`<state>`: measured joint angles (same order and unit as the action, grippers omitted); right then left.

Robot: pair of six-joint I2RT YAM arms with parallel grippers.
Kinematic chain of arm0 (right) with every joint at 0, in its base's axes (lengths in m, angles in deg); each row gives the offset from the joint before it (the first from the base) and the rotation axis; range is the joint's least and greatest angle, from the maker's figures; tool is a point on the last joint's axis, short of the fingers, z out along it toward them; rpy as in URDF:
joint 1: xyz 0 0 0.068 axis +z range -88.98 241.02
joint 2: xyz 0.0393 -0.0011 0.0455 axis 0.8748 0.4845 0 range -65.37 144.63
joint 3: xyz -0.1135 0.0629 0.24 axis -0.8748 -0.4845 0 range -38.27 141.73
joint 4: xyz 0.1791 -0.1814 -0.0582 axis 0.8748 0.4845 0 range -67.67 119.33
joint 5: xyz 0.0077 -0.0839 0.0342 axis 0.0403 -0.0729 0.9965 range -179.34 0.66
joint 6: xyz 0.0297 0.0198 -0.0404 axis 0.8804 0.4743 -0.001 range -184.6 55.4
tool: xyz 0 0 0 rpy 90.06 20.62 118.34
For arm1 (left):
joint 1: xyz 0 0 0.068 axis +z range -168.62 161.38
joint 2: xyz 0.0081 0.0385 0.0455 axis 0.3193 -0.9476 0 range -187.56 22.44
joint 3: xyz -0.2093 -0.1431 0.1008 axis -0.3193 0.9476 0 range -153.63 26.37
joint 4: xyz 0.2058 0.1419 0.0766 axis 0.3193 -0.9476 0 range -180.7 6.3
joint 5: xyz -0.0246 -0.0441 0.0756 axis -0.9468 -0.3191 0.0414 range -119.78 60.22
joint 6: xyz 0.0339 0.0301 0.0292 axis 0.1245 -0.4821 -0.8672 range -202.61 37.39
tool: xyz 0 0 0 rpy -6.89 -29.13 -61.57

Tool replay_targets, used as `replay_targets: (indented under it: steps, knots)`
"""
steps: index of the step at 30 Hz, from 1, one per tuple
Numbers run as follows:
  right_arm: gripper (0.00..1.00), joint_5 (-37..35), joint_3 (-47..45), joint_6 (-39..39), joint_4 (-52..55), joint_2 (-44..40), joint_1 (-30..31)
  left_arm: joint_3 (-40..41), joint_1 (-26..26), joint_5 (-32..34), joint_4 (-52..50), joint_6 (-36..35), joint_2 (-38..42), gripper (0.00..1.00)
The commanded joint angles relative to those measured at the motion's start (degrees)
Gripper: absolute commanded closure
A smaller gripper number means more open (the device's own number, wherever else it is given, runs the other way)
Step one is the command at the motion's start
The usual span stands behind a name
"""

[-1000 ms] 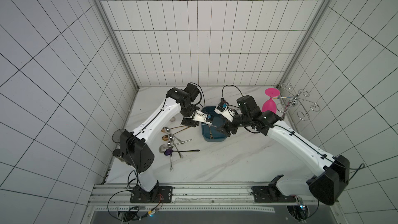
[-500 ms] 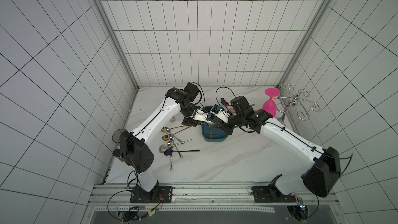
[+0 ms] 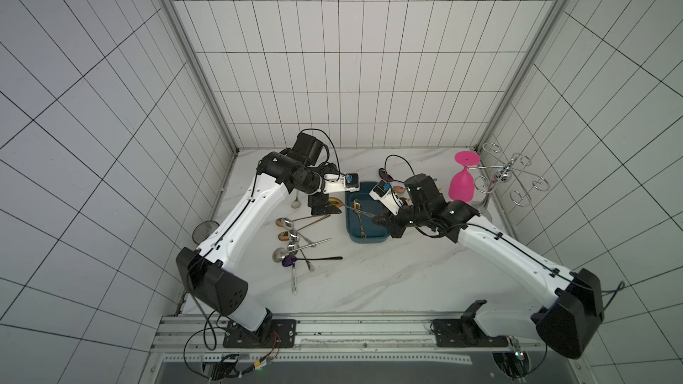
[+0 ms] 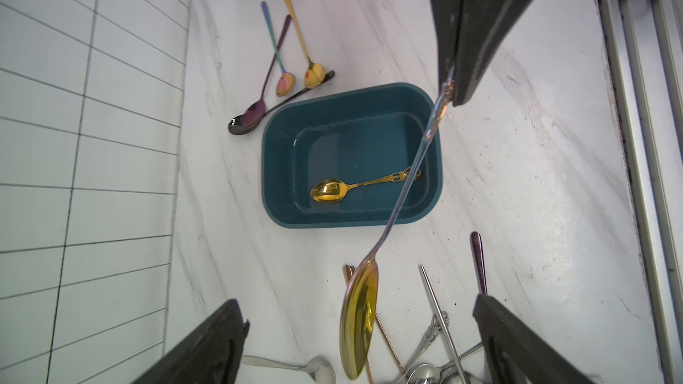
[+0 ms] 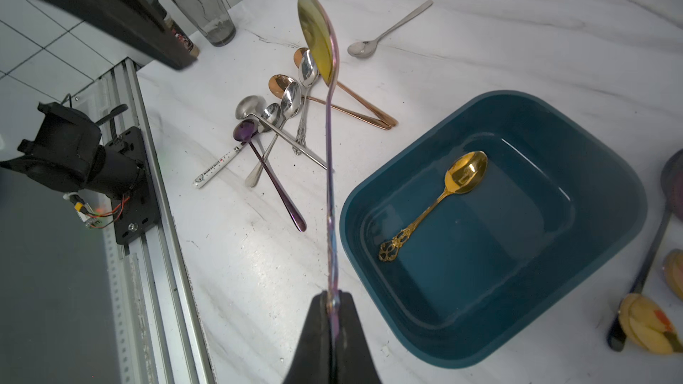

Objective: Put the spoon into the storage box
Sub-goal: Pick up the spoon from the center of the board.

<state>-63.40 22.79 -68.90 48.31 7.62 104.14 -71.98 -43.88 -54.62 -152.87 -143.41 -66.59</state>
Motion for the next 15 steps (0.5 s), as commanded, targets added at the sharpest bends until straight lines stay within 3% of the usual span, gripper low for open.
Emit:
replay_targets:
  steps: [1,6,9,15]
  knots:
    - [1.00,-2.1,-5.1,16.3,-7.1,-3.9,0.2,-0.3,3.3,-4.8,7.7,15.6,2.3,0.02]
    - [1.00,-5.9,-11.7,36.3,-12.8,-6.3,0.1,4.1,8.2,-2.5,17.5,37.1,5.6,0.02]
    - [1.00,-7.5,-13.0,39.8,-14.2,-7.6,0.0,8.6,12.5,-0.9,23.0,49.0,8.5,0.02]
    - [1.00,-9.2,-15.8,46.7,-16.8,-8.7,-1.3,21.2,23.0,-8.1,34.4,59.7,14.4,0.01]
